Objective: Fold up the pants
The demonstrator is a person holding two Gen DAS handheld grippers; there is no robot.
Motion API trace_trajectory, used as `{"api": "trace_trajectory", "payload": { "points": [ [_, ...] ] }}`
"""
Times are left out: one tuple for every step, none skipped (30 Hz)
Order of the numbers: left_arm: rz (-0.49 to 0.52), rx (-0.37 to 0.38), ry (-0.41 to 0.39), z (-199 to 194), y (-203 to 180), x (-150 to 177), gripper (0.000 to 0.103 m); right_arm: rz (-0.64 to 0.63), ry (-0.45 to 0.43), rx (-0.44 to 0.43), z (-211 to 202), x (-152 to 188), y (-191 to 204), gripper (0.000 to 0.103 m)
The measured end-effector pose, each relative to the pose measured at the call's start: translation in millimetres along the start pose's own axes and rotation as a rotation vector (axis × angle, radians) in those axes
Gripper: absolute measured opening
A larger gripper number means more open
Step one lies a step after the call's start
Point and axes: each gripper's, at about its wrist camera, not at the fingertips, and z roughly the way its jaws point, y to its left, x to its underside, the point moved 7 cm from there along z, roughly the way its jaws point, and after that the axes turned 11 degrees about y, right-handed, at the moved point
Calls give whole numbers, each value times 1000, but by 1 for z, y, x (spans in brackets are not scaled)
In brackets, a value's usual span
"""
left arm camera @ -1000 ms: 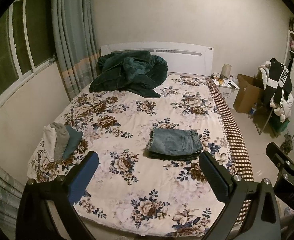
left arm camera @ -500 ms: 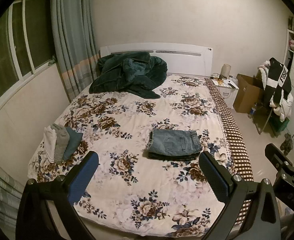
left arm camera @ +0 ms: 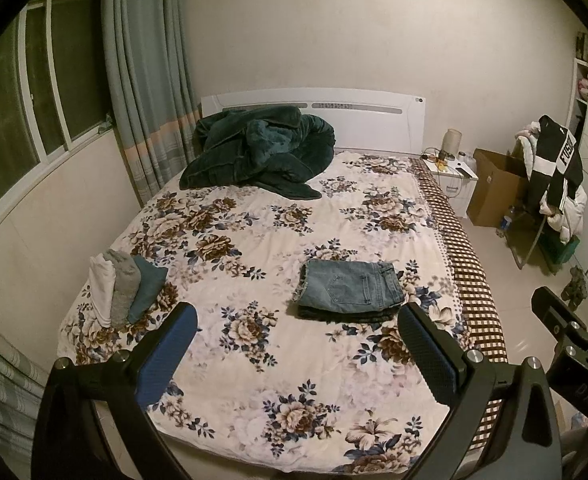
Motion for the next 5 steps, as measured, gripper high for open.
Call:
{"api": "trace_trajectory", "payload": {
  "points": [
    [-1,1,0,0,0,0,103,1,0,0,-1,0,0,103],
    [1,2,1,-1,-1,1,103,-1,0,2,-1,0,-1,103],
    [1,3,-2,-2,-1,1,103,0,0,1,-1,0,-1,103],
    [2,2,-5,-2,-1,0,103,-3,1,1,-1,0,-1,103],
    [2,1,-8,-3,-1,0,103,0,2,1,-2,1,-1,103]
  ]
}}
